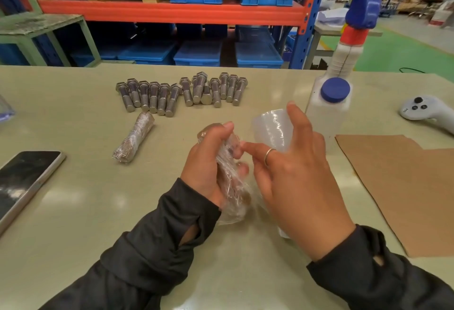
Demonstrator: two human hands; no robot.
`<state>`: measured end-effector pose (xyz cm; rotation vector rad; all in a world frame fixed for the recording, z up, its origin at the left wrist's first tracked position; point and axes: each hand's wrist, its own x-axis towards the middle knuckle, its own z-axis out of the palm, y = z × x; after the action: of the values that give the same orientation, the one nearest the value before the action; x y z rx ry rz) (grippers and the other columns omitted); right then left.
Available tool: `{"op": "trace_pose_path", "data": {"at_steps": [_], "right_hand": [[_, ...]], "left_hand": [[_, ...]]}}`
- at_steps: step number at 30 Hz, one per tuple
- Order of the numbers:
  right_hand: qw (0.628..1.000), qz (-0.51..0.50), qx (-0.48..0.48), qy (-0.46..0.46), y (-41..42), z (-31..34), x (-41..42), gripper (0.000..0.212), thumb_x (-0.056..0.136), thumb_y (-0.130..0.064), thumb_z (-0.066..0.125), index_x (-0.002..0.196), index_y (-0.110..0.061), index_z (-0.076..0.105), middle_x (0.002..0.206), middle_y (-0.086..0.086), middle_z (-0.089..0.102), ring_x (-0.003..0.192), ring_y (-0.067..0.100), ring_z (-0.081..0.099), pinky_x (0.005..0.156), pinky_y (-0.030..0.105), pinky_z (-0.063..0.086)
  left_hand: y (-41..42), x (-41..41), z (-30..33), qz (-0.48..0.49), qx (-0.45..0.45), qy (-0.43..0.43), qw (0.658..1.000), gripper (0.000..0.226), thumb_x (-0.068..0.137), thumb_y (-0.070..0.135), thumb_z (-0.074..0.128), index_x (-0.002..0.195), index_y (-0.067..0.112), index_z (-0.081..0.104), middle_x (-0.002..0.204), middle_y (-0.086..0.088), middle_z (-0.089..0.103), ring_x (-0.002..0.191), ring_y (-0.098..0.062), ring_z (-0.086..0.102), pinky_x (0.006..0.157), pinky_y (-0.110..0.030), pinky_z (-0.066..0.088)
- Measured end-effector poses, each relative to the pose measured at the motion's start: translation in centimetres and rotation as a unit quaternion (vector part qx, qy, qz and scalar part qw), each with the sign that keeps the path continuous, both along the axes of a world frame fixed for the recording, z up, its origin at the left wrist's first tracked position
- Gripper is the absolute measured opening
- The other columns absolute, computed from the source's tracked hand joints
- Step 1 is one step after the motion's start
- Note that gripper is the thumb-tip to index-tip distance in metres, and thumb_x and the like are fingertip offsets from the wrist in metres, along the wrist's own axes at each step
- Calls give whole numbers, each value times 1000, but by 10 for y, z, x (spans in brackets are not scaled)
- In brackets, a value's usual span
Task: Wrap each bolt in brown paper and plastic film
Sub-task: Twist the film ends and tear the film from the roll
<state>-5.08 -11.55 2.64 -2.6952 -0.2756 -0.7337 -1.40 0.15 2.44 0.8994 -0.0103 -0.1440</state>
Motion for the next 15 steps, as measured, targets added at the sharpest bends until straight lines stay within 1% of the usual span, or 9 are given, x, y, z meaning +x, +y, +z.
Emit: {"op": "trace_pose_path", "data": {"at_steps": [2, 4, 7, 8, 10, 12, 13, 15], "right_hand": [[1000, -6, -22, -13, 4, -1, -2, 30, 74, -15, 73, 101, -29, 72, 141, 22, 38, 109, 47, 48, 74, 53, 52], [999, -8, -38, -16, 6, -2, -4, 31, 73, -17, 74, 102, -28, 72, 141, 22, 39, 109, 46, 48, 72, 52, 51], [999, -10, -36, -15, 6, -2, -4, 29, 73, -16, 74, 100, -27, 72, 141, 22, 38, 110, 46, 48, 71, 52, 51], [999, -12, -35, -17, 6, -2, -4, 29, 73, -16, 74, 99, -27, 73, 141, 22, 38, 109, 47, 49, 70, 52, 51], [999, -15, -32, -17, 6, -2, -4, 28, 72, -16, 76, 97, -26, 73, 141, 23, 39, 108, 47, 49, 69, 52, 51], [999, -20, -29, -17, 7, -2, -4, 26, 72, -17, 76, 96, -26, 73, 141, 23, 39, 107, 47, 48, 69, 52, 50], [999, -23, -28, -18, 8, -2, -4, 25, 73, -17, 76, 96, -26, 73, 141, 23, 39, 107, 48, 48, 69, 52, 50], [999, -33, -25, -21, 7, -2, -4, 24, 75, -19, 75, 98, -24, 72, 141, 24, 38, 108, 48, 48, 71, 53, 50]], "left_hand": [[0, 0, 0, -23, -21, 12, 999, 22, 62, 31, 61, 63, 15, 45, 57, 1, 44, 49, -10, 48, 53, -24, 44], [-1, -2, 1, -42, -38, 12, 998, 23, 63, 31, 62, 66, 16, 45, 54, 3, 48, 47, -9, 54, 50, -20, 47], [-1, -5, 0, -15, 7, -12, 1000, 26, 66, 34, 63, 69, 13, 47, 52, 2, 53, 47, -10, 57, 48, -19, 48], [0, -5, 0, -12, 23, -13, 1000, 32, 63, 38, 64, 72, 11, 49, 55, -1, 55, 51, -13, 59, 52, -22, 51], [1, -5, -1, -10, 56, 10, 998, 55, 53, 46, 67, 85, 5, 54, 67, -11, 58, 64, -23, 62, 62, -32, 54], [2, -4, -5, -11, 76, 45, 996, 69, 48, 52, 65, 92, 0, 59, 73, -17, 66, 67, -27, 66, 62, -36, 57], [2, -5, -6, -23, 70, 58, 996, 73, 47, 53, 64, 95, -2, 61, 79, -18, 69, 70, -29, 68, 64, -38, 58], [0, -5, -6, -47, 21, 75, 996, 82, 50, 53, 63, 111, -2, 59, 98, -20, 68, 87, -33, 68, 74, -44, 57]]}}
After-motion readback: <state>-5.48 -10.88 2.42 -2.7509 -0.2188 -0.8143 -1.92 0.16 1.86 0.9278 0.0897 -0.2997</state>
